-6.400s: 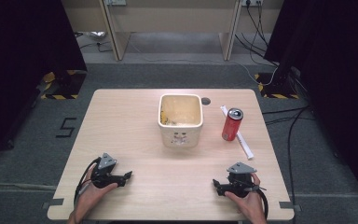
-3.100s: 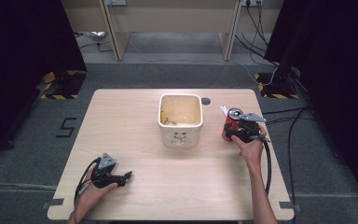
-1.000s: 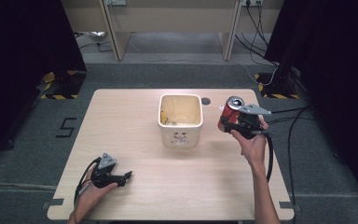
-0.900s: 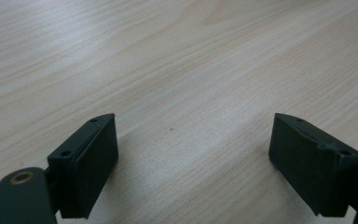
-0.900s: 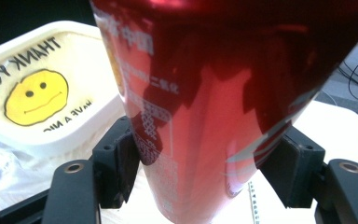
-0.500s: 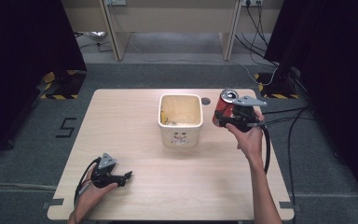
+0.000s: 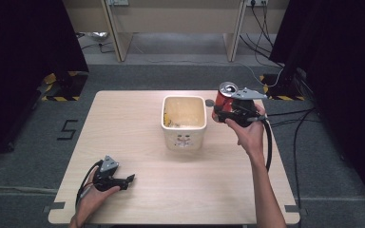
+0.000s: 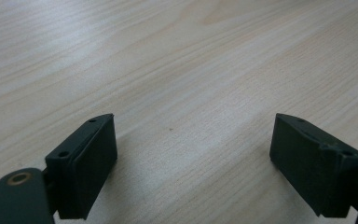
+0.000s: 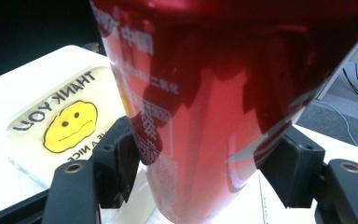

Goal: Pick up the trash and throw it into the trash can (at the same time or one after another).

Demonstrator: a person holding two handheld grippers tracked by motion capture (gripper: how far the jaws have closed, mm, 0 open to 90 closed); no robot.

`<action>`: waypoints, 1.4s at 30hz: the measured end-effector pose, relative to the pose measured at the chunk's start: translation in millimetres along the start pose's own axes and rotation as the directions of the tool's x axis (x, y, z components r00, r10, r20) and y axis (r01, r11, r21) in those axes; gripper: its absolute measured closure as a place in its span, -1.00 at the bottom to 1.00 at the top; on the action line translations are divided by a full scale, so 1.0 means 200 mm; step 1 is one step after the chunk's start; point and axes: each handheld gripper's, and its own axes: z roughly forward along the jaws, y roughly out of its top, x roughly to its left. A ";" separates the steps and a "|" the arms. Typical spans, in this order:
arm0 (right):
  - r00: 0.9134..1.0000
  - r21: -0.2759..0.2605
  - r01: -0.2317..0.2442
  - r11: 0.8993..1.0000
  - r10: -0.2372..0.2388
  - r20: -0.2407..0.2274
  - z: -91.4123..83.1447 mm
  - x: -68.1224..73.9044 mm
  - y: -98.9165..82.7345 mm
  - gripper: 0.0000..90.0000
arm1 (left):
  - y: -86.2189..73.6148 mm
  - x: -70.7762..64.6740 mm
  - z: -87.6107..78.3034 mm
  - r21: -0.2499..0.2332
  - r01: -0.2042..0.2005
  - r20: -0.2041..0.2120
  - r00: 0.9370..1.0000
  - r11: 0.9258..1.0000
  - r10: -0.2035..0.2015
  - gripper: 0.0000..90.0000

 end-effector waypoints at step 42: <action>0.986 0.050 0.083 0.995 -0.075 -0.147 0.35 0.31 0.17 -0.25 | 0.00 0.00 0.00 -0.001 0.000 0.000 1.000 1.000 0.000 -0.68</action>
